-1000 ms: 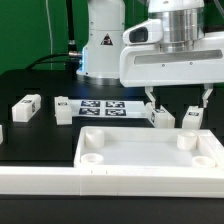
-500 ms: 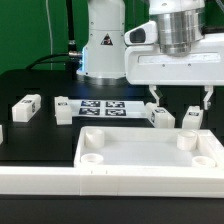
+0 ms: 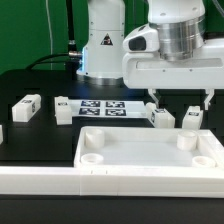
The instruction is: Assemble desk
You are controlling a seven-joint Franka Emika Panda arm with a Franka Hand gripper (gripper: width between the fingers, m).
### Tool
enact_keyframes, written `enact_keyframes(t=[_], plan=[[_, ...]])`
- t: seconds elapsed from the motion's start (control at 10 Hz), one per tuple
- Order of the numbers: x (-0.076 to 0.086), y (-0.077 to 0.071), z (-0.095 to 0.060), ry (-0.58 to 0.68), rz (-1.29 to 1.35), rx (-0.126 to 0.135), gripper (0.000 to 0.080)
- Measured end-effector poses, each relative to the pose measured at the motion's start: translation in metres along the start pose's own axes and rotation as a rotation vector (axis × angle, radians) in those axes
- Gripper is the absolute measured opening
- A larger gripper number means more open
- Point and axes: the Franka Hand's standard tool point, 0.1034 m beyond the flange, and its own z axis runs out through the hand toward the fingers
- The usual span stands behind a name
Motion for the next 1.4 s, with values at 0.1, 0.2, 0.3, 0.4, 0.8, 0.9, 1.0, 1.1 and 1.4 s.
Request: enact_keyframes(t=[0.1, 0.2, 0.3, 0.4, 0.8, 0.9, 1.0, 1.1, 1.4], plan=[[0.002, 0.000, 0.000, -0.040, 0.004, -0.003, 0.0649], [-0.002, -0.003, 0.002, -0.113, -0.021, -0.014, 0.0649], [0.001, -0.006, 0.004, -0.162, -0.068, -0.012, 0.0649], [0.001, -0.009, 0.006, -0.227, -0.069, -0.017, 0.0649], [-0.002, -0.009, 0.010, -0.490, -0.059, -0.048, 0.0649], [-0.010, -0.009, 0.013, -0.552, -0.064, -0.059, 0.0649], [-0.013, -0.009, 0.017, -0.624, -0.068, -0.069, 0.0649], [-0.010, -0.013, 0.021, -0.648, -0.073, -0.069, 0.0649], [-0.008, -0.014, 0.027, -0.635, -0.073, -0.068, 0.0649]])
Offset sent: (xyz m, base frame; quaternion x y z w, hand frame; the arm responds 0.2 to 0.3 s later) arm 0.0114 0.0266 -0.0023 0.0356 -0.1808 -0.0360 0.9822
